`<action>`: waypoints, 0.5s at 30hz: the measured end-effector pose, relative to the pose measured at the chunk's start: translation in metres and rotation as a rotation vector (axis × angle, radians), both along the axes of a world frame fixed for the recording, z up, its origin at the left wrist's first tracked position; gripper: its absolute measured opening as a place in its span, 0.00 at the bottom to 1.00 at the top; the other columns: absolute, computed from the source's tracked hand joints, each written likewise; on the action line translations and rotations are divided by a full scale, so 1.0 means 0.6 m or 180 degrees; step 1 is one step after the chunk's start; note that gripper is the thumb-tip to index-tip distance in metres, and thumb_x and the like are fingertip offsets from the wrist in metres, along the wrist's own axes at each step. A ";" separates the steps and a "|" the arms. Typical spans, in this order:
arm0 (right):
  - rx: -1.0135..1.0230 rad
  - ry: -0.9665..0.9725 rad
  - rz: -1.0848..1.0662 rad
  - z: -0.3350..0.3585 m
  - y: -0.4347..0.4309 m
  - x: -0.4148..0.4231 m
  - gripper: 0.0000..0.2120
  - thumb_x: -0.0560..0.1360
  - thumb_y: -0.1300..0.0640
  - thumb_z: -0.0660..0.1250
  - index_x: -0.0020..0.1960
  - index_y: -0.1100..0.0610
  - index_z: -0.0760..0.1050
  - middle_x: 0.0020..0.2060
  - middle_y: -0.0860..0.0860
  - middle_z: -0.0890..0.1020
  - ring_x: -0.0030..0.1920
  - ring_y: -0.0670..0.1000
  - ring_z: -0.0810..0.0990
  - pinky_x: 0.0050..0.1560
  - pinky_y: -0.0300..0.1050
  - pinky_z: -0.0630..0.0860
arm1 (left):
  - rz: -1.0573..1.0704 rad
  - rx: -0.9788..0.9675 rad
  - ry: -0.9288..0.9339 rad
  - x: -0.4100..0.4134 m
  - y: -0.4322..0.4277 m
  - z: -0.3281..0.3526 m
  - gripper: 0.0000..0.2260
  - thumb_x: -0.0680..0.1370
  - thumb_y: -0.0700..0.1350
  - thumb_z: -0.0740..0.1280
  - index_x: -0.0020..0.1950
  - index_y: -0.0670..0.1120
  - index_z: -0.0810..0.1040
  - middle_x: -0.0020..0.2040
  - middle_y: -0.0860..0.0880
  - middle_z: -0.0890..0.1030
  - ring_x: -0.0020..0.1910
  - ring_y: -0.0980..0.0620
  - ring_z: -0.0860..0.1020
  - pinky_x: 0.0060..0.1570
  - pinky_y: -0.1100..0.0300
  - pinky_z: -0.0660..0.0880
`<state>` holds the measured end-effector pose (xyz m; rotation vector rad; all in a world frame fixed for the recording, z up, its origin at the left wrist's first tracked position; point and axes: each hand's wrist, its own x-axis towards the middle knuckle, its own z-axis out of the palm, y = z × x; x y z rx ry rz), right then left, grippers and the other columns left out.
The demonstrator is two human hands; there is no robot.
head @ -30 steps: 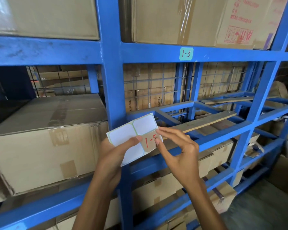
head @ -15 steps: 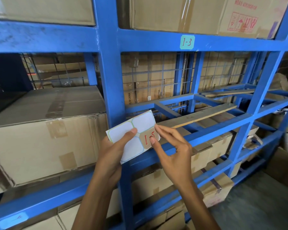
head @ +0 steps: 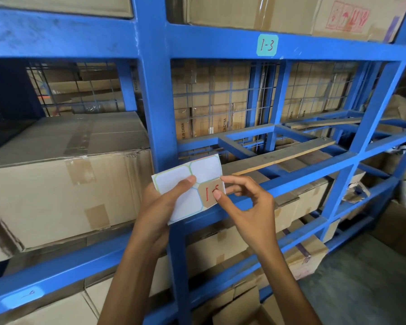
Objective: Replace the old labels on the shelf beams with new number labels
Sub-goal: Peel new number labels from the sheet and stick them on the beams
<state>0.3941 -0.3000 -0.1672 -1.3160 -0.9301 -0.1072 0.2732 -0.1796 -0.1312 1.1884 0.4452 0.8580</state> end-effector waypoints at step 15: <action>-0.0255 -0.0549 0.0050 -0.047 -0.033 0.013 0.04 0.75 0.62 0.76 0.45 0.55 0.82 0.61 0.51 0.80 0.67 0.54 0.78 0.63 0.47 0.74 | 0.0556 0.0259 0.0460 0.016 0.026 -0.040 0.10 0.75 0.41 0.76 0.55 0.45 0.84 0.49 0.51 0.88 0.46 0.56 0.86 0.44 0.63 0.81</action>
